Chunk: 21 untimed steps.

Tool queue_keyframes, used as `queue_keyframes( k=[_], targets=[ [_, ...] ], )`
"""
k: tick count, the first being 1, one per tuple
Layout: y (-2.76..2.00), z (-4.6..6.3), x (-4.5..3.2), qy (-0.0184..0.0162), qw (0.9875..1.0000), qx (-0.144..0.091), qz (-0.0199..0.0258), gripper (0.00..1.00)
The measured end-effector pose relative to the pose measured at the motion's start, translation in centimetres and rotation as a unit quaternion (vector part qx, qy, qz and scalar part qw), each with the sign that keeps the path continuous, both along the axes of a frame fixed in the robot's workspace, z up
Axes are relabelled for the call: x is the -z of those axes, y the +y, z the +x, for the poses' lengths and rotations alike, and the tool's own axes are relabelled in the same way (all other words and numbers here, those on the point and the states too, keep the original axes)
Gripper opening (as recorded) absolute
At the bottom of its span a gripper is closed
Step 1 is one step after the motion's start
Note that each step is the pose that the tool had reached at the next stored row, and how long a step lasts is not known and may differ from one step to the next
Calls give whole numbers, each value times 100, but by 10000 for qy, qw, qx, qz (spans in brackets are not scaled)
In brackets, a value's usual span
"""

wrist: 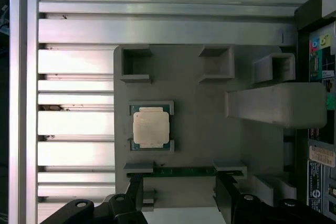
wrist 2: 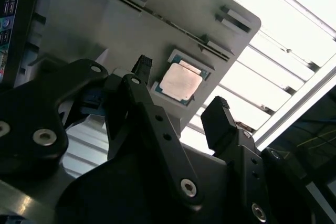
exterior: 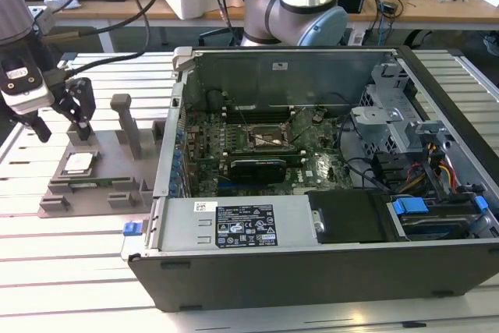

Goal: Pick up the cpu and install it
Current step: 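Pick up the cpu and move it towards the insertion slot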

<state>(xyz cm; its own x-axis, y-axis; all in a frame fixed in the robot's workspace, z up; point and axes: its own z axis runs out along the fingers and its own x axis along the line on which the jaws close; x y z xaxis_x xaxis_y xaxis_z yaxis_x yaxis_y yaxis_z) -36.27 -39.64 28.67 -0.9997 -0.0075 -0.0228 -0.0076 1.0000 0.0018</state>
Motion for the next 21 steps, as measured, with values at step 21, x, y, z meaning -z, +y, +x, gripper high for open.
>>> queue_keyframes(
  k=[21],
  targets=[
    [0, 0, 307, -1, 10000, 0, 0, 66]
  ],
)
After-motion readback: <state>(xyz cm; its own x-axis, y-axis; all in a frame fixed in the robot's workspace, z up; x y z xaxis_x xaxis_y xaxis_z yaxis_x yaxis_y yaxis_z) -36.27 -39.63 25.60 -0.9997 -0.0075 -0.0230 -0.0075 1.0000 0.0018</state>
